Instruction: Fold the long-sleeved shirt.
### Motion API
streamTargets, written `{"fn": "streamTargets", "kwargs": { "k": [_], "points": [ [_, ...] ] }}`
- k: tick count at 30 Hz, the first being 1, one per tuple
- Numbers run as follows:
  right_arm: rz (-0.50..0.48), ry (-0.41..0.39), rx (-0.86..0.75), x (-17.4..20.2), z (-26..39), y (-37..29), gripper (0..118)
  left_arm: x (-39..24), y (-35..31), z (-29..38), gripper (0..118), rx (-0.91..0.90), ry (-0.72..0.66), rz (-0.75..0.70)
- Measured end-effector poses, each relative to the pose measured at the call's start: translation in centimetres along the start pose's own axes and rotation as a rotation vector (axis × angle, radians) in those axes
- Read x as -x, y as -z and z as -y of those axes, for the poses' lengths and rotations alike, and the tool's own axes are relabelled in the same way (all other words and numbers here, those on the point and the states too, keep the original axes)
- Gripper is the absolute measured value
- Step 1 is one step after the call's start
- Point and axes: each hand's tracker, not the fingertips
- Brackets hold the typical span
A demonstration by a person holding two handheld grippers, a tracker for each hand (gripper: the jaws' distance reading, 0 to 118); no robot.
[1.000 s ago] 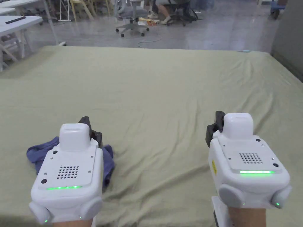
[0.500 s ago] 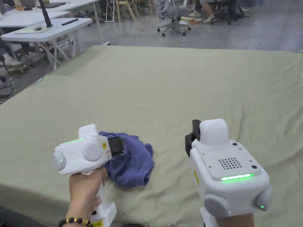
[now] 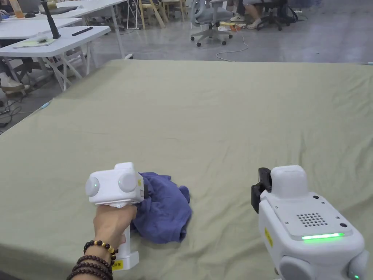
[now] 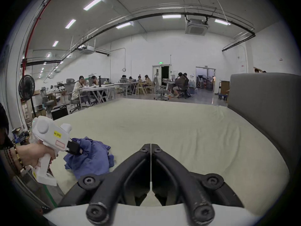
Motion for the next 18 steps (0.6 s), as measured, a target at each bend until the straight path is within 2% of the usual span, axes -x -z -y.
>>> {"fn": "streamTargets", "kwargs": {
  "k": [4, 6, 10, 13, 16, 18],
  "points": [
    [0.045, 0.011, 0.001, -1.6, -0.2, -0.7, 0, -2.8, -5.2, -2.8, 11, -0.145, -0.022, 0.256],
    [0.092, 0.011, 0.023, -2.7, -0.8, -1.3, 0, -6.4, -8.5, -3.9, 11, -0.233, 0.066, 0.327],
    [0.199, 0.064, -0.018, -6.1, -1.7, -3.5, 0, -16.3, -13.3, -5.3, 11, -0.311, 0.198, 0.493],
    [0.286, 0.091, -0.036, -9.2, -2.0, -5.7, 0, -24.9, -13.6, -4.7, 11, -0.291, 0.276, 0.670],
    [0.372, 0.113, -0.029, -12.2, -1.8, -7.5, 0, -33.0, -12.3, -1.6, 11, -0.218, 0.348, 0.757],
    [0.418, 0.121, -0.011, -13.9, -1.2, -8.3, 0, -36.7, -10.9, 1.0, 11, -0.133, 0.360, 0.742]
  ]
}}
